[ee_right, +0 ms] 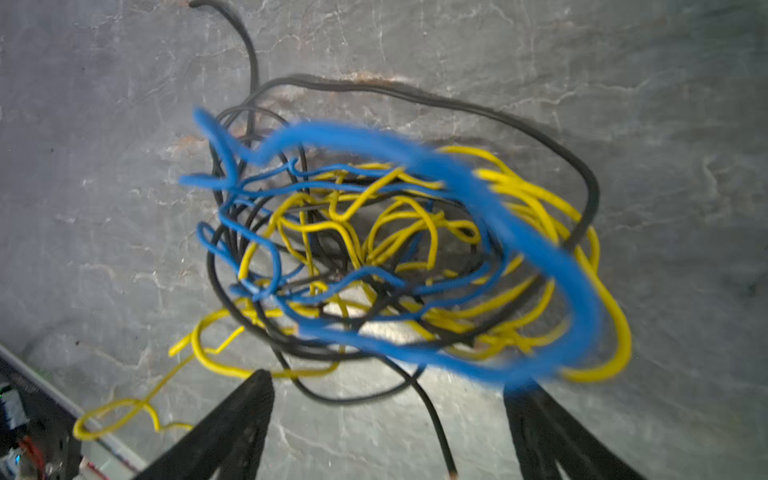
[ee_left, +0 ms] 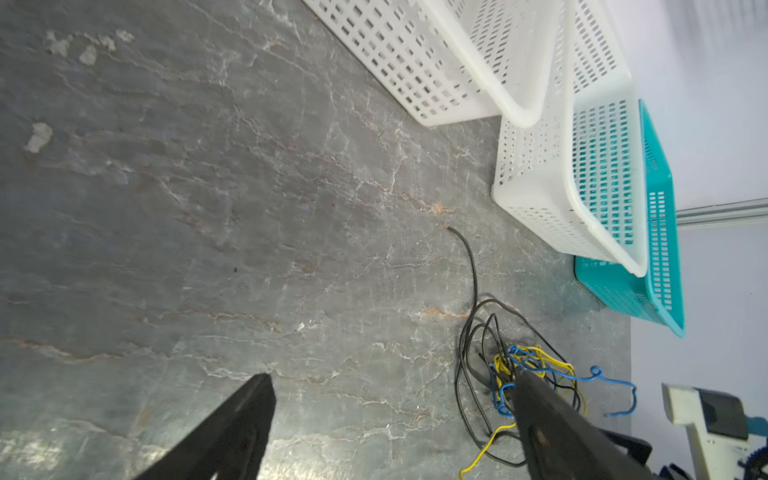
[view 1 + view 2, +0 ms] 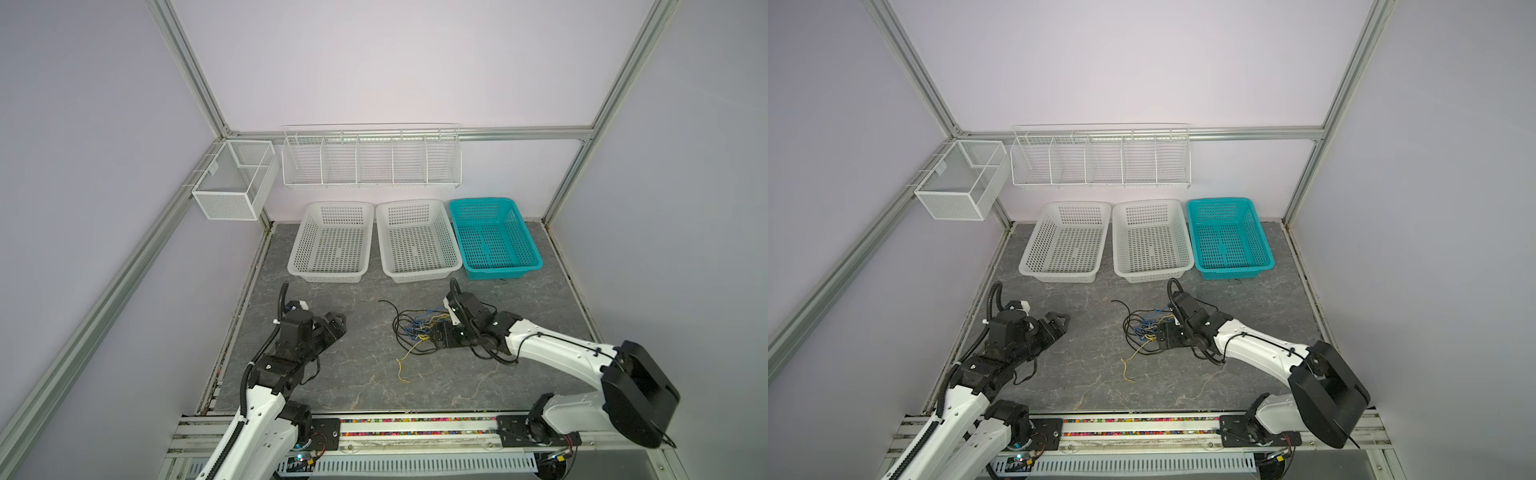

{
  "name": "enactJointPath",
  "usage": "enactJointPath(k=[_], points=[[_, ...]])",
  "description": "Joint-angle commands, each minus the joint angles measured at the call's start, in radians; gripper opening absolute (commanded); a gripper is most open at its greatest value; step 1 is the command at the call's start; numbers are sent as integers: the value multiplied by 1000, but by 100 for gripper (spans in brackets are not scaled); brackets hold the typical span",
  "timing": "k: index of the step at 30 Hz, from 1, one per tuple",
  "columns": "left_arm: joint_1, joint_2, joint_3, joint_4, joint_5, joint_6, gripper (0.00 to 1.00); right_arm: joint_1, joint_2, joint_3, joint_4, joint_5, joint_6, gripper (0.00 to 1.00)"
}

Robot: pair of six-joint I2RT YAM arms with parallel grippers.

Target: Untangle the cables

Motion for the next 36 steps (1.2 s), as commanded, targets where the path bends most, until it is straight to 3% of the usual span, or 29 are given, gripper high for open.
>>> enactJointPath(k=[1,11,20,25,28,32,36], points=[[-30,0,-7,-44,-1,-33,91,23,67,56,71,76,19,88],[-175,76,0,-25,-89,-79,90,29,242,100,179,55,79,81],[-264,162,10,32,-125,-107,90,45,308,77,295,-33,31,57],[-285,192,15,65,-127,-117,89,104,291,88,285,-54,-7,45],[-288,207,28,69,-124,-118,89,149,238,111,222,-49,-21,48],[-291,219,46,61,-133,-110,88,188,152,186,88,27,-47,64],[-291,236,53,63,-130,-110,89,192,153,266,-14,77,-121,72]])
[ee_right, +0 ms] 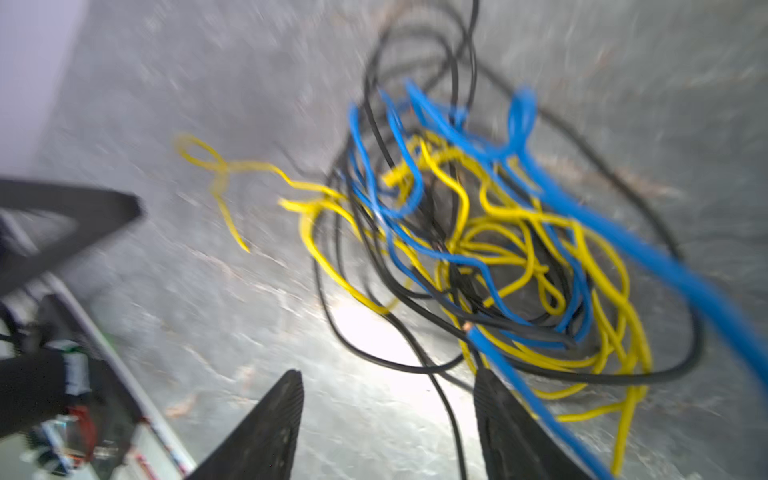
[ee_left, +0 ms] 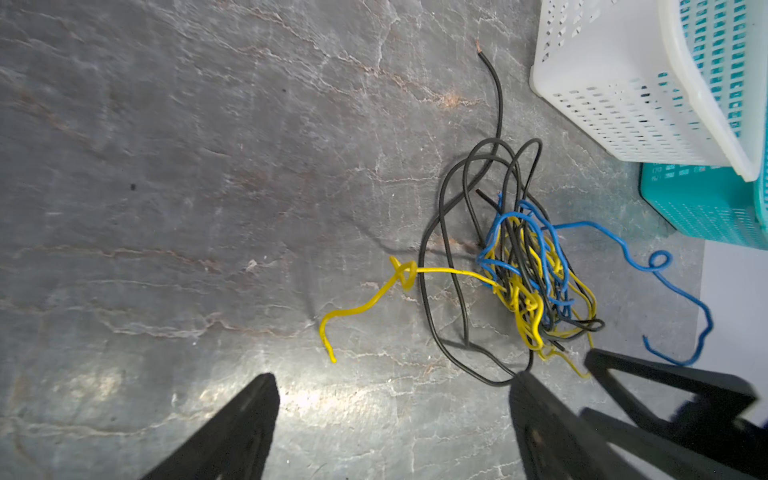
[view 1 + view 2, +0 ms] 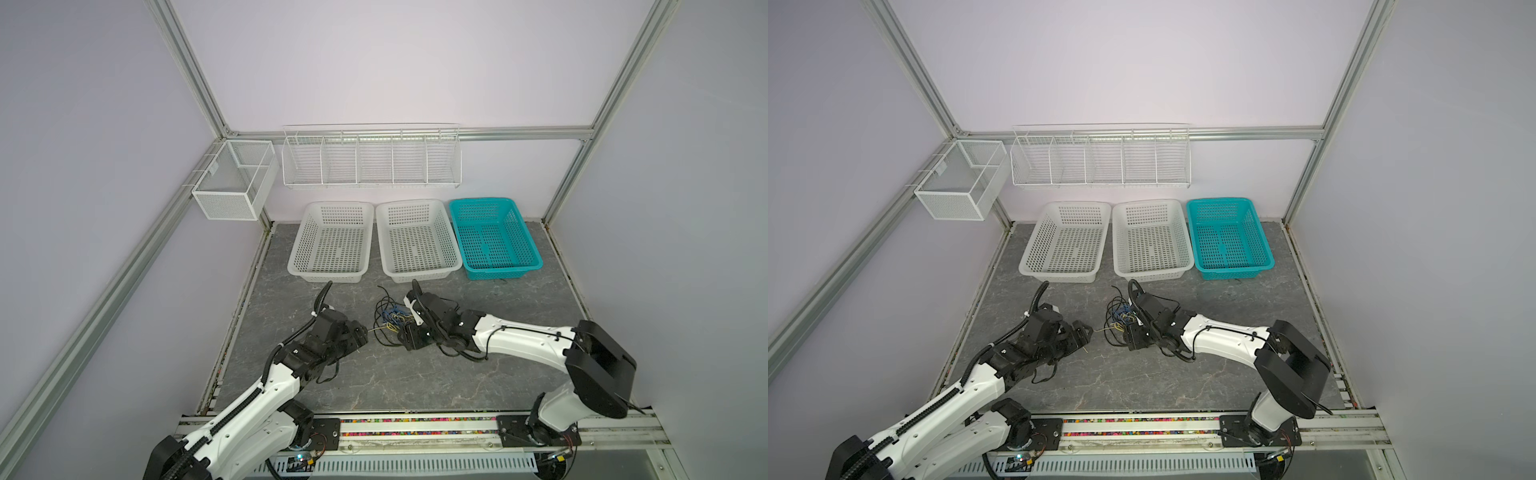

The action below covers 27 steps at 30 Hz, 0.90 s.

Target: Untangle the cables

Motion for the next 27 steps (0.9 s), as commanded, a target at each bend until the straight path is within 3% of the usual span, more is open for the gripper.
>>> enactJointPath(k=[1,8,16,19,21,27], points=[[-4,11,37,5,-19,-16,88,-1,-7,71,-126,71,-90,73],[-6,-11,37,-19,-21,-19,88,-5,164,198,-196,155,-247,73],[-13,-38,22,-19,-12,-40,87,-7,307,231,-154,143,-275,63],[-22,-38,13,-5,-5,-52,87,-5,336,225,-136,117,-267,54],[-34,-35,8,7,-5,-62,87,-2,324,207,-114,77,-263,40],[-109,15,-3,93,-14,-119,86,8,212,139,-55,-9,-230,14]])
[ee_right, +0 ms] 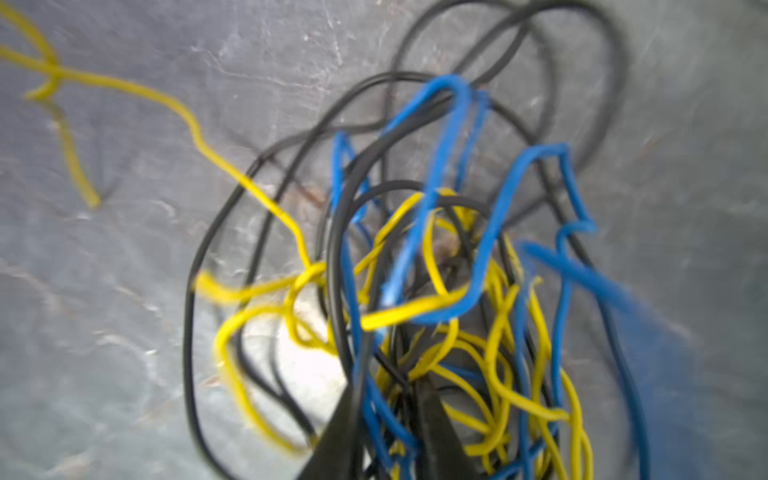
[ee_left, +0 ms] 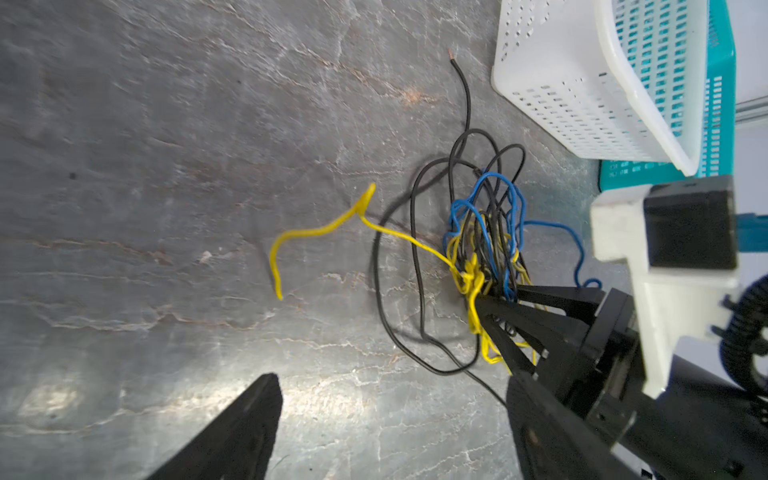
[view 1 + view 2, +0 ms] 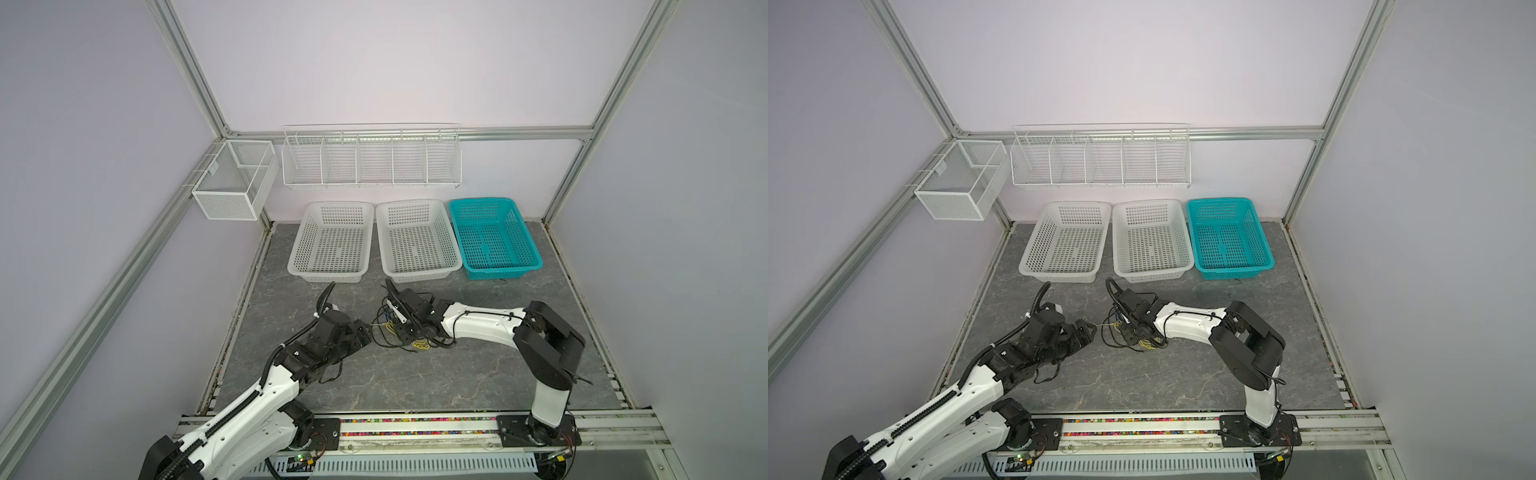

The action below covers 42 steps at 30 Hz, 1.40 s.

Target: Untangle the cables

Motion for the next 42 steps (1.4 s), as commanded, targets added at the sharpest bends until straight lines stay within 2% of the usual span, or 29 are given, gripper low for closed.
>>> enactJointPath(k=[1,5,13,15,19,25,34,38,42], points=[[-49,39,-9,73,-12,-63,86,10,-90,-46,30,-88,25,12],[-103,96,11,121,-28,-73,86,13,-164,-88,62,-140,55,7],[-155,190,40,188,-10,-125,85,16,-263,-146,126,-269,105,7],[-170,208,43,212,-3,-143,82,16,-270,-154,133,-276,114,7],[-217,145,-1,299,-57,-180,82,19,-272,-166,133,-270,120,7],[-221,11,-138,519,-81,-231,83,24,-273,-173,141,-273,128,7],[-224,67,-139,563,-64,-233,80,46,-281,-142,127,-293,126,7],[-223,67,-122,542,-77,-217,70,56,-305,-145,137,-322,133,7],[-224,44,-123,511,-99,-212,53,60,-338,-154,136,-353,139,7]])
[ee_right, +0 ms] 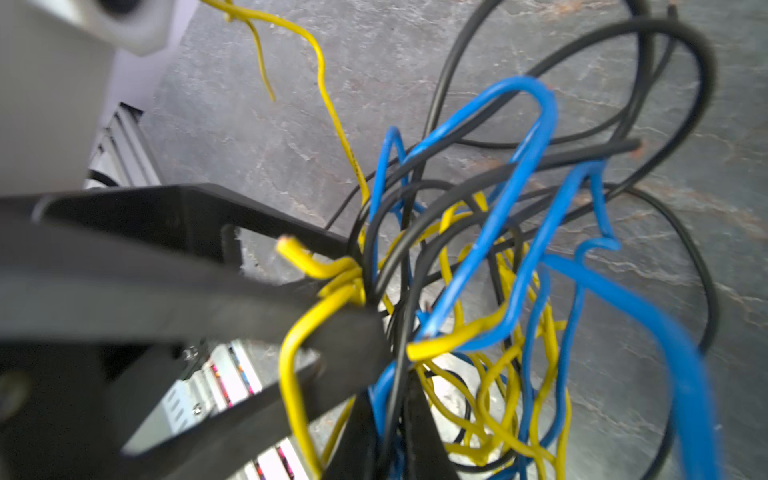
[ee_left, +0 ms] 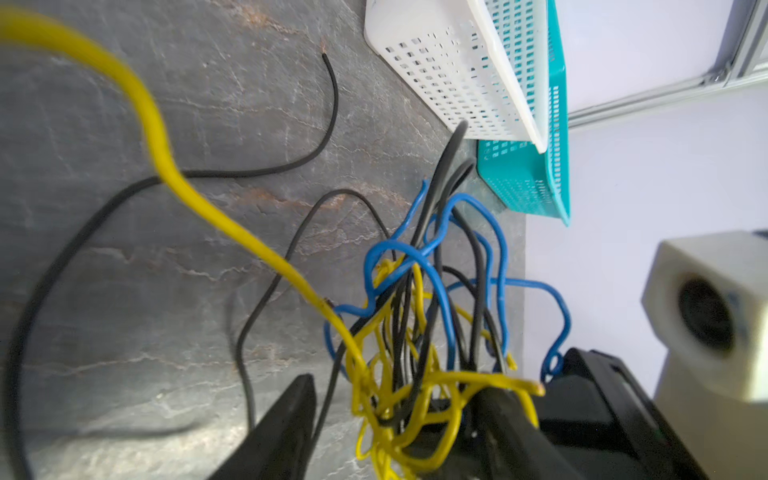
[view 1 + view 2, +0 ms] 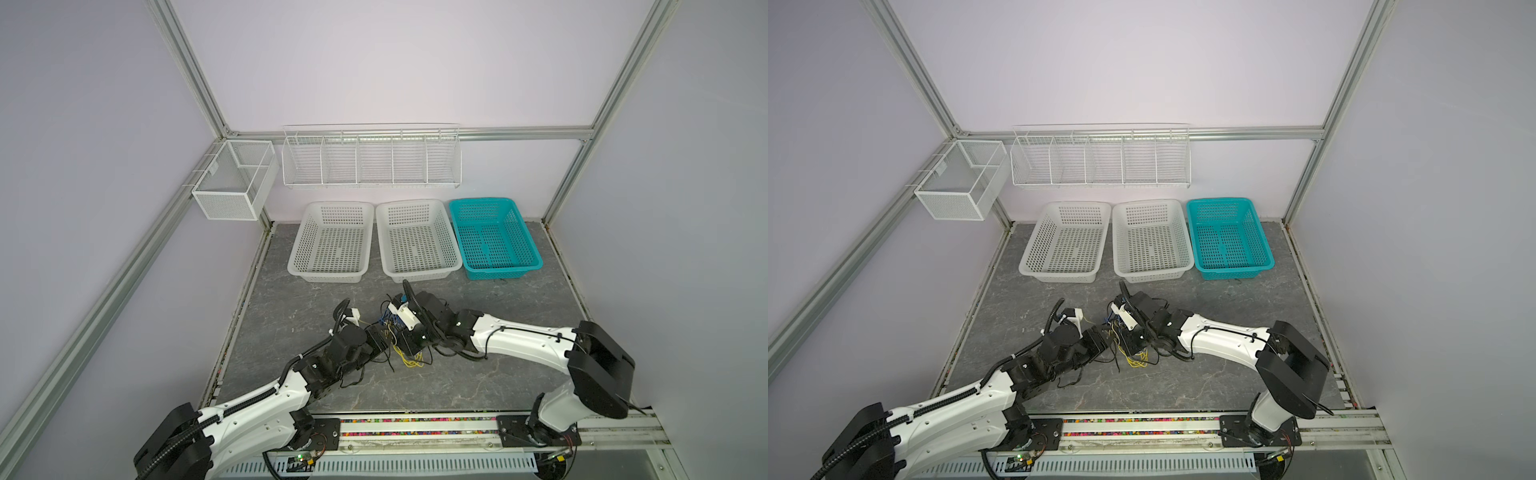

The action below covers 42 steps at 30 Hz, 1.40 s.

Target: Untangle the cables

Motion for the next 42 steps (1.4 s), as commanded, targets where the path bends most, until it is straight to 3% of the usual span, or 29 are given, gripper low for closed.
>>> enactJointPath(k=[1,11,17,26,31,42], points=[[-2,-31,21,11,-43,2,50,18,-72,1,31,-82,8,7],[-3,-60,24,-29,-64,9,20,17,-98,-5,4,-109,3,7],[-2,-47,59,-83,-74,41,0,17,-123,-1,-56,-80,-24,12],[-2,-12,92,-154,-85,78,0,3,-211,-15,-143,-15,-40,48],[-3,18,125,-171,-62,119,0,-12,-230,-9,-158,-2,-2,48],[-3,11,132,-160,-36,163,0,-2,-80,93,-111,-40,173,36]])
